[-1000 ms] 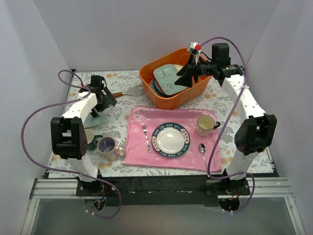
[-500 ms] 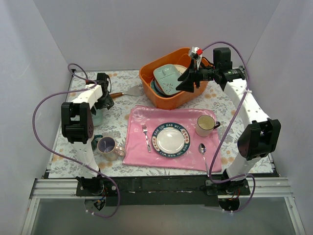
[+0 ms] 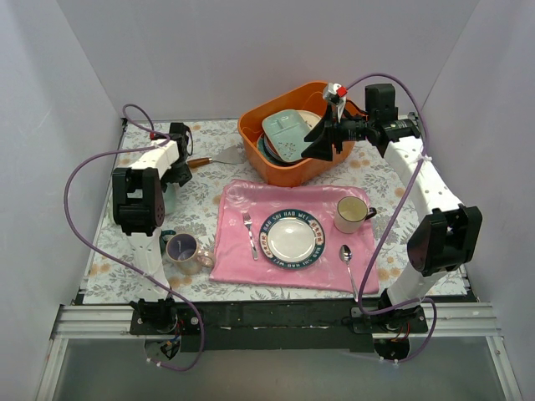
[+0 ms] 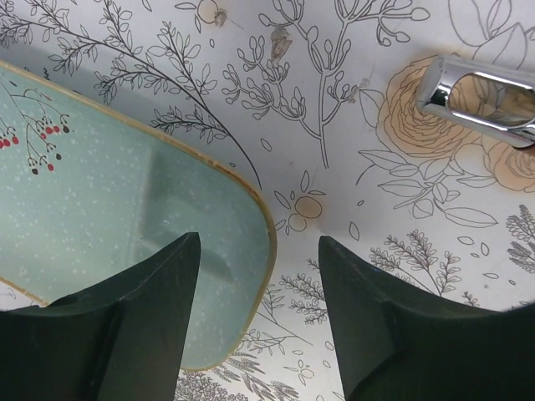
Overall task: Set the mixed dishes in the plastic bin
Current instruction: Pick up the plate at the center of the board.
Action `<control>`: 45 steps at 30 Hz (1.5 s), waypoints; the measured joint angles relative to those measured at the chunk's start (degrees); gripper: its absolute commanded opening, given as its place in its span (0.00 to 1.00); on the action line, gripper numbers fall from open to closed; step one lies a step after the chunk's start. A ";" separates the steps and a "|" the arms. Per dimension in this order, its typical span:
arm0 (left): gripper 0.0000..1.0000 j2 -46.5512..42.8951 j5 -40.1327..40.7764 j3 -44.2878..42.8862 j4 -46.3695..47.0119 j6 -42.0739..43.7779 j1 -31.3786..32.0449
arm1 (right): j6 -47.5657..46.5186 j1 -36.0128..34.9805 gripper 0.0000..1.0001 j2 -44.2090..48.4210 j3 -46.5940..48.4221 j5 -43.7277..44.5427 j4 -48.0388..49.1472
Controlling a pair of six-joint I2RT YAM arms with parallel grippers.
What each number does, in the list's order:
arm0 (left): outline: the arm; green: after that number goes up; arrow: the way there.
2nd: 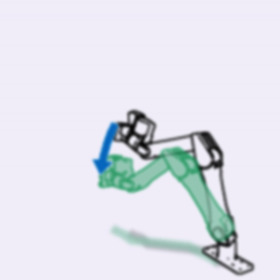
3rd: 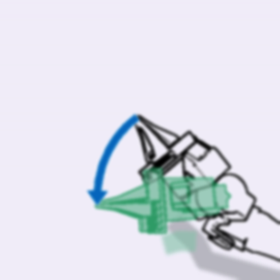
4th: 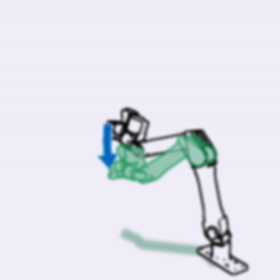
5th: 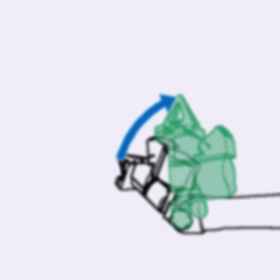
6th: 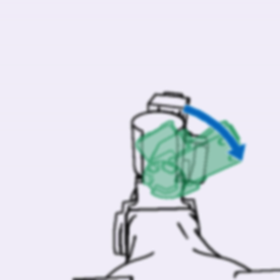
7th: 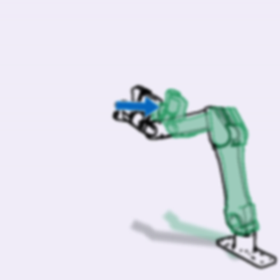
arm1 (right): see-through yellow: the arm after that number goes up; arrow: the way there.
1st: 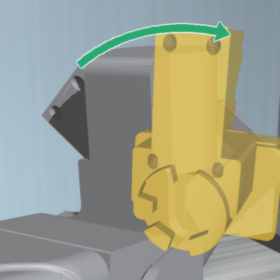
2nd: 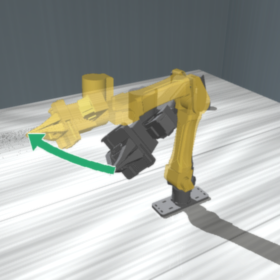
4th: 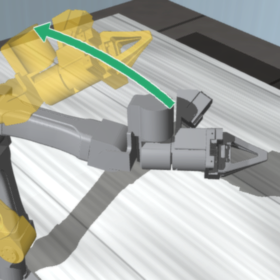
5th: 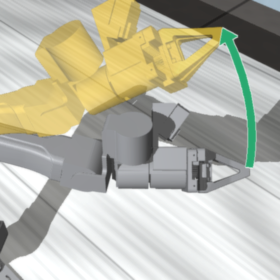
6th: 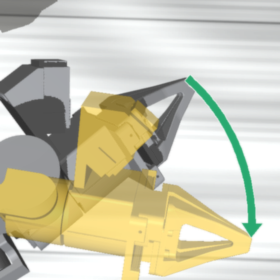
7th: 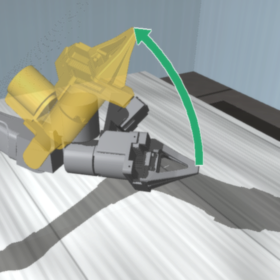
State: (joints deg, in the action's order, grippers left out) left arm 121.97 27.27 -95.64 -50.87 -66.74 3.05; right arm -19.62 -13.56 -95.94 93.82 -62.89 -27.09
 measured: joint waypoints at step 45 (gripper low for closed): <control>0.00 0.22 2.12 -0.48 -1.81 5.44 1.14 | 1.51 0.00 0.69 2.27 -0.83 -1.62 0.04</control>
State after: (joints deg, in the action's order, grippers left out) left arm 122.19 29.39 -96.12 -52.69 -61.30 4.19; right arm -18.11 -13.56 -93.67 92.99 -64.51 -27.05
